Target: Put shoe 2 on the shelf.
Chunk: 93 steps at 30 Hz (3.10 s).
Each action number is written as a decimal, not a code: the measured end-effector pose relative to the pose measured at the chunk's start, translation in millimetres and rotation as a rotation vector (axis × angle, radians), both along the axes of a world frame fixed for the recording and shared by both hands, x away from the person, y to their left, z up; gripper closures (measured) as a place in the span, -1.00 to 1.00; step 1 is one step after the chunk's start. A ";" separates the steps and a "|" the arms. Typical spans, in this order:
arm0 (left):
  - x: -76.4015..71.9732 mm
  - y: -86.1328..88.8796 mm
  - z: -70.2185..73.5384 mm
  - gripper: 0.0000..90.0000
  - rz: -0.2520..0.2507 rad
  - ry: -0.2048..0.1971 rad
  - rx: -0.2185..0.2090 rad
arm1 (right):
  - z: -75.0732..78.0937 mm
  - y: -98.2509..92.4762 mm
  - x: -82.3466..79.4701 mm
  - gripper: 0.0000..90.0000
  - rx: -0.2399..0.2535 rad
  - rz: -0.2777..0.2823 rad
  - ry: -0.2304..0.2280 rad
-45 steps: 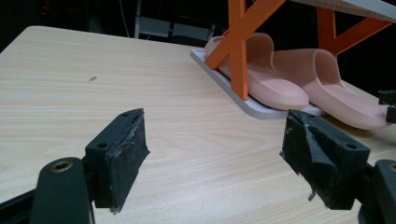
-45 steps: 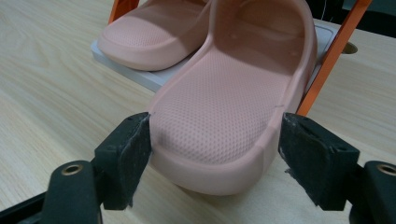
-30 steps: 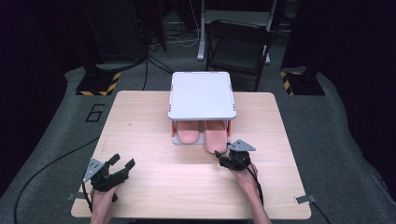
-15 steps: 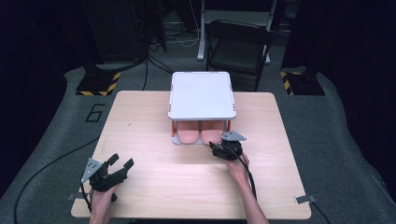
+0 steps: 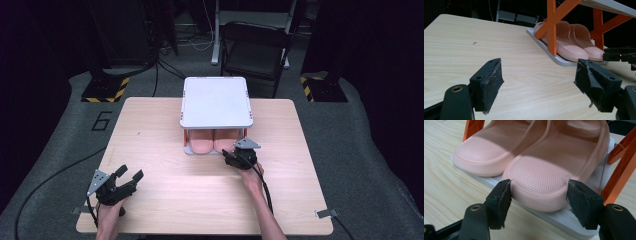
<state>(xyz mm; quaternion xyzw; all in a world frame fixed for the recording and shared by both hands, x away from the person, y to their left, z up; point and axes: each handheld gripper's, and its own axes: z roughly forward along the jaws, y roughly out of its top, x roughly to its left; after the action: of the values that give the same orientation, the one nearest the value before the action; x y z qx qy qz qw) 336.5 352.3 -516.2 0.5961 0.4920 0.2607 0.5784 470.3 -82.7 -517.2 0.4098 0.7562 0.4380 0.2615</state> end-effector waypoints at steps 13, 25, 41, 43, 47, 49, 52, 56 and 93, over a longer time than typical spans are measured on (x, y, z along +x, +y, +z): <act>0.6 -0.6 -0.5 -0.52 -0.003 0.004 0.005 | 1.3 1.0 -0.4 -0.31 0.008 -0.015 0.000; 2.8 -5.9 -1.9 -0.52 -0.017 0.008 0.032 | 28.7 -27.7 -48.2 -0.66 0.070 0.004 -0.125; 4.0 -5.8 -4.4 -0.52 -0.007 0.021 0.040 | 24.1 -81.5 -115.8 -0.65 0.179 -0.070 -0.200; 4.5 -6.1 -4.5 -0.52 -0.011 0.017 0.039 | 23.2 -87.9 -122.9 -0.64 0.189 -0.074 -0.214; 4.6 -7.6 -4.7 -0.52 -0.011 0.021 0.047 | 21.5 -99.2 -135.4 -0.64 0.195 -0.094 -0.239; 4.6 -8.4 -4.9 -0.52 -0.015 0.021 0.047 | 19.3 -103.4 -139.4 -0.64 0.214 -0.100 -0.242; 4.2 -8.1 -4.6 -0.52 -0.014 0.019 0.051 | 16.5 -109.4 -144.7 -0.64 0.207 -0.108 -0.248; 4.5 -7.6 -5.5 -0.52 -0.007 0.024 0.054 | 11.3 -117.1 -150.2 -0.64 0.235 -0.135 -0.242; 1.3 -2.9 -4.1 -0.52 0.008 0.017 0.049 | 10.6 -136.2 -154.9 -0.63 0.296 -0.187 -0.243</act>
<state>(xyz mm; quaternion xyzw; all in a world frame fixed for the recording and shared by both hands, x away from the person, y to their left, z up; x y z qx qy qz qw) 337.8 349.4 -520.2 0.6104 0.4928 0.2699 0.5584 315.4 -218.9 -506.6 0.4563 0.6051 0.5645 0.3271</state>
